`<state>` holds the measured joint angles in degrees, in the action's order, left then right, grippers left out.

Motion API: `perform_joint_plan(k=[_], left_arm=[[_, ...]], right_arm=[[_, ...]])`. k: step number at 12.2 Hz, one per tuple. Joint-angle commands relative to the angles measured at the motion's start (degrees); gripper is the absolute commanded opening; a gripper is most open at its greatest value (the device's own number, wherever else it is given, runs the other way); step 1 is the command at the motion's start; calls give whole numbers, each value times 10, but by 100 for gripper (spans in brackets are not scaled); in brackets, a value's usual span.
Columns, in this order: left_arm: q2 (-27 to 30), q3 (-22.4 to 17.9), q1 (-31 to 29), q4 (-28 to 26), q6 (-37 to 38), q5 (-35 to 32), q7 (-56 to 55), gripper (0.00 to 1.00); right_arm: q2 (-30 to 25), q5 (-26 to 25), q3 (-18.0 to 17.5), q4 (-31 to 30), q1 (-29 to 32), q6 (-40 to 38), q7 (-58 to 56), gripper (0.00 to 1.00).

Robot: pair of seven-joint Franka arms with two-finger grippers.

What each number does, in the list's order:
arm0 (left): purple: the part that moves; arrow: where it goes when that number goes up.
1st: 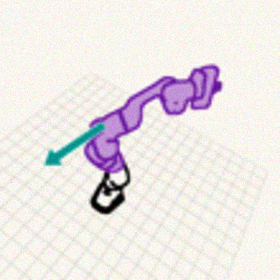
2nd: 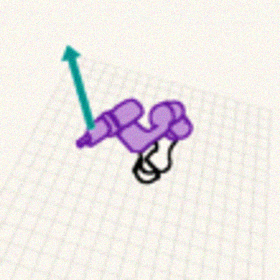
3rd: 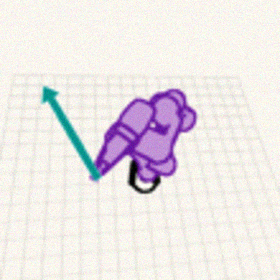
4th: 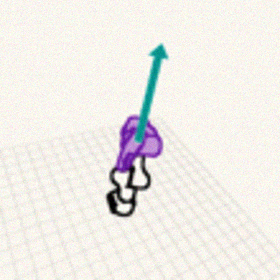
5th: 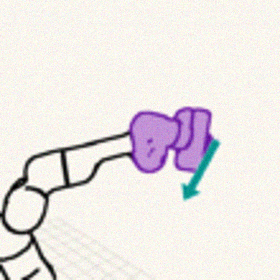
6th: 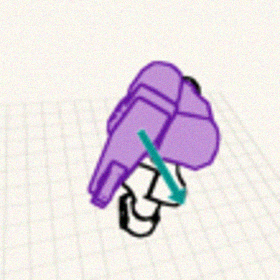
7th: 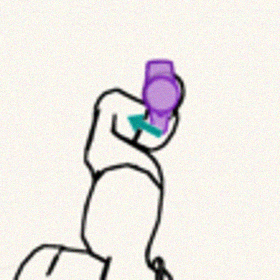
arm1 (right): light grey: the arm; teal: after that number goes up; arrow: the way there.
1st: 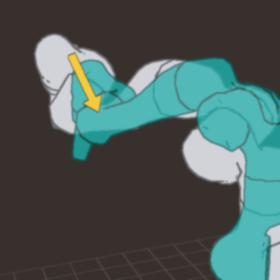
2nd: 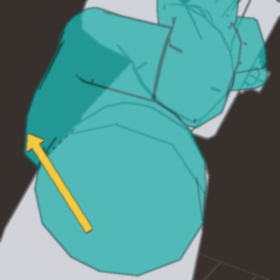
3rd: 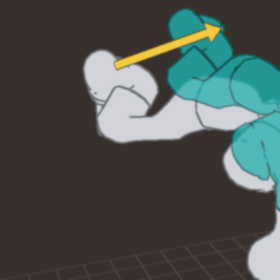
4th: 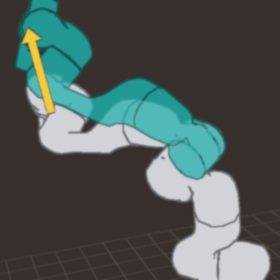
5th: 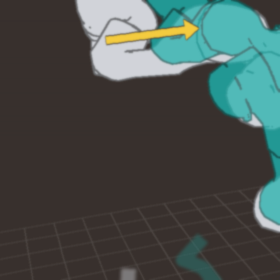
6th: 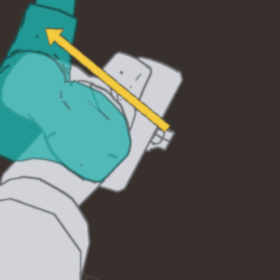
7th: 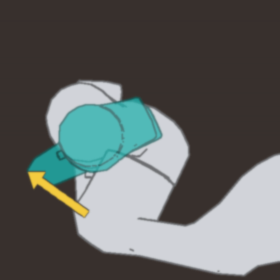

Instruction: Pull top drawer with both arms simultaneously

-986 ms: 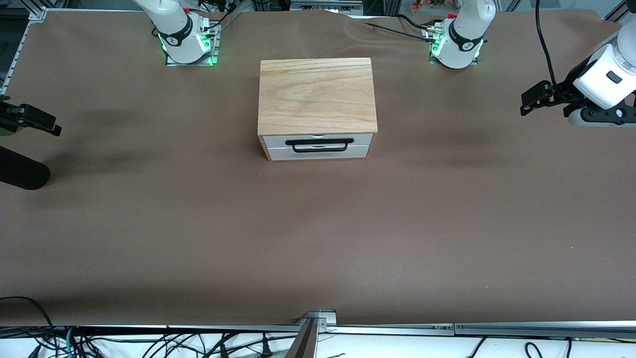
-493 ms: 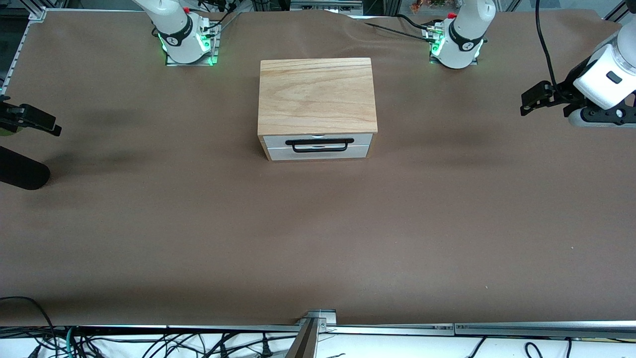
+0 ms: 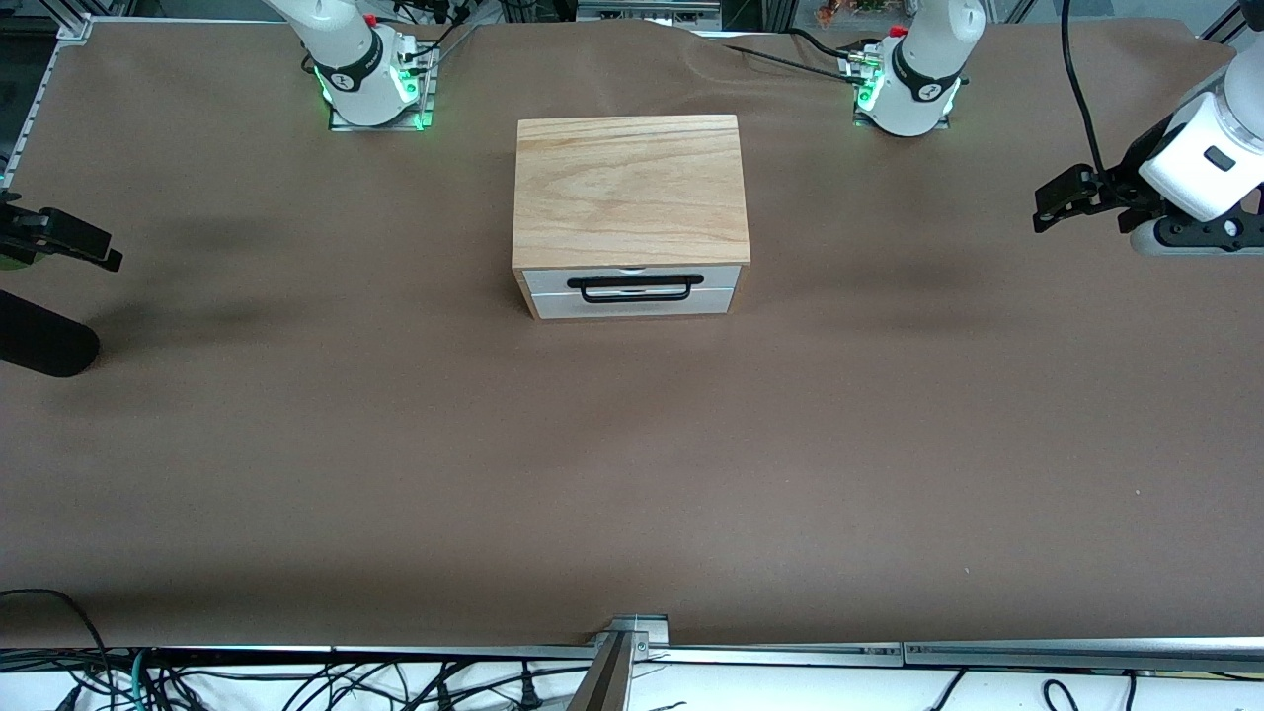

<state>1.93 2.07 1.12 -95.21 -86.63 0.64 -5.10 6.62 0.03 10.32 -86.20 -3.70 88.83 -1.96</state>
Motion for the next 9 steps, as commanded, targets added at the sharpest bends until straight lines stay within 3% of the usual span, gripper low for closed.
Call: perform_joint_plan(k=[1, 3, 5, 8, 9], left_arm=[[-25, 3, 1, 20, 6, -14, -8, 100], [-36, 2, 3, 20, -18, -11, -10, 100], [-47, 2, 3, 20, -63, -11, -10, 100], [-75, 2, 4, 15, -127, -7, -4, 100], [-83, 2, 4, 8, -154, -6, -2, 100]], right_arm=[[15, -1, -8, 1, -5, -1, 0, 100], [43, 1, -9, -3, -14, -2, -4, 100], [49, 37, -9, -4, -17, -11, -7, 100], [66, 234, -7, -17, -16, -12, -15, 100], [81, 274, -7, -17, -16, 5, -15, 100]])
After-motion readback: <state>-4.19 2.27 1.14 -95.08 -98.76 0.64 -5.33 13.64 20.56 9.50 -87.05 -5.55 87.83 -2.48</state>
